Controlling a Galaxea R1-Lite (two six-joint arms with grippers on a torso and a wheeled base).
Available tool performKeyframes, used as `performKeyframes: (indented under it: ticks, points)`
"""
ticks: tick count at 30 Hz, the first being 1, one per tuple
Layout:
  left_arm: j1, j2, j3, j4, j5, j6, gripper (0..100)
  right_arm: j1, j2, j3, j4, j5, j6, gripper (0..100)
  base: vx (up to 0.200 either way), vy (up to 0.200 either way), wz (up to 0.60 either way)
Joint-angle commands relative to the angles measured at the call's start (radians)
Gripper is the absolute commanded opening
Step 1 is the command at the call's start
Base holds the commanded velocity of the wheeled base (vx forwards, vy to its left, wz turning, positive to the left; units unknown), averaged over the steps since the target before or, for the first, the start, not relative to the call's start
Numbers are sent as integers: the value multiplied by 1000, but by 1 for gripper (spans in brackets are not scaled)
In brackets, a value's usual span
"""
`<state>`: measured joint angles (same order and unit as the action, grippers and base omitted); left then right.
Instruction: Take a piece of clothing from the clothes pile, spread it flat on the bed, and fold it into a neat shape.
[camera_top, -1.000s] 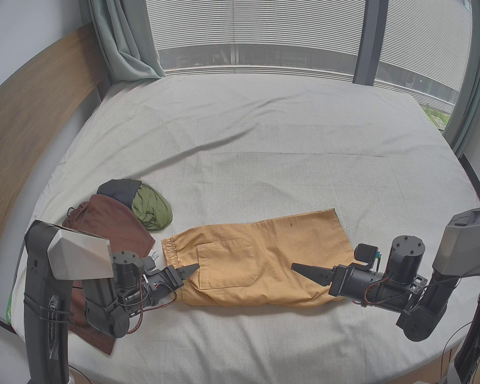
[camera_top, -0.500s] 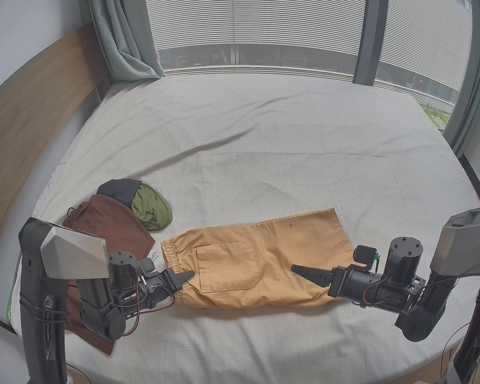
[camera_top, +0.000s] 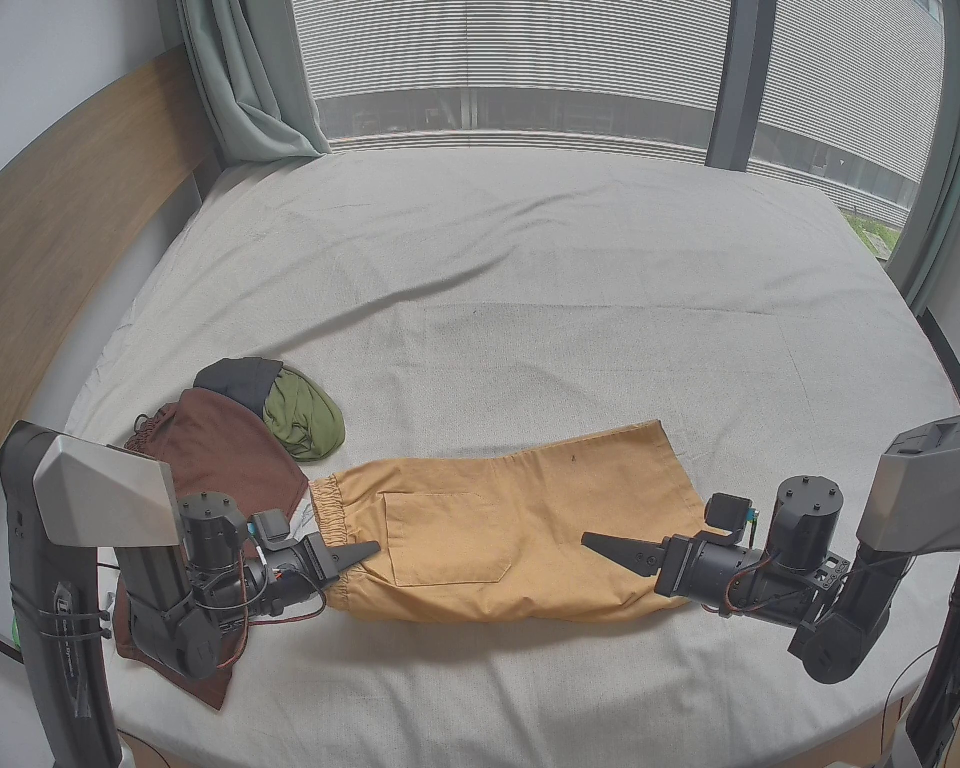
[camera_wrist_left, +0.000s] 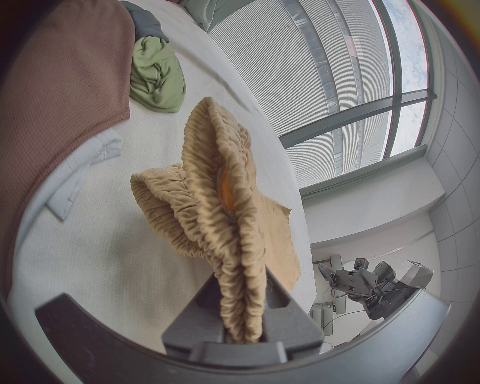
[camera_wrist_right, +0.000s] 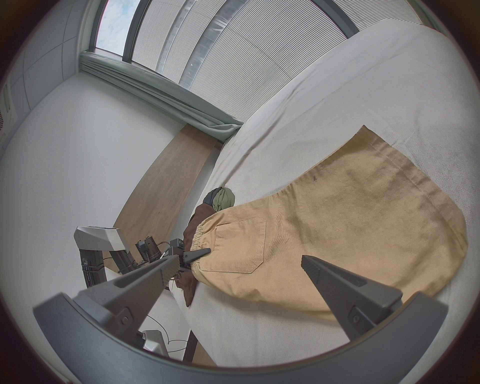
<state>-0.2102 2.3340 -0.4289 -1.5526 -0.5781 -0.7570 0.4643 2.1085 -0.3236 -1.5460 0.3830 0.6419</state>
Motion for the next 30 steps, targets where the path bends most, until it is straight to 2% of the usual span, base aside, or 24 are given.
performKeyframes:
  ticks: [1, 8, 12, 19, 30]
  points:
    - [12, -35, 10, -3, -8, 1, 0, 2, 4, 1, 0, 1, 1, 100, 0, 0, 0]
    - [35, -59, 13, -1, -11, 2, 0, 1, 4, 3, 0, 1, 1, 100, 0, 0, 0]
    - [63, -73, 15, -1, -49, 4, 0, 2, 4, 3, 0, 1, -1, 100, 0, 0, 0]
    - [95, -71, 18, -1, -55, 81, 0, 1, 4, 5, 0, 1, -1, 100, 0, 0, 0]
    - [146, -76, 30, -1, -68, 90, 0, 2, 4, 5, 0, 1, -1, 100, 0, 0, 0]
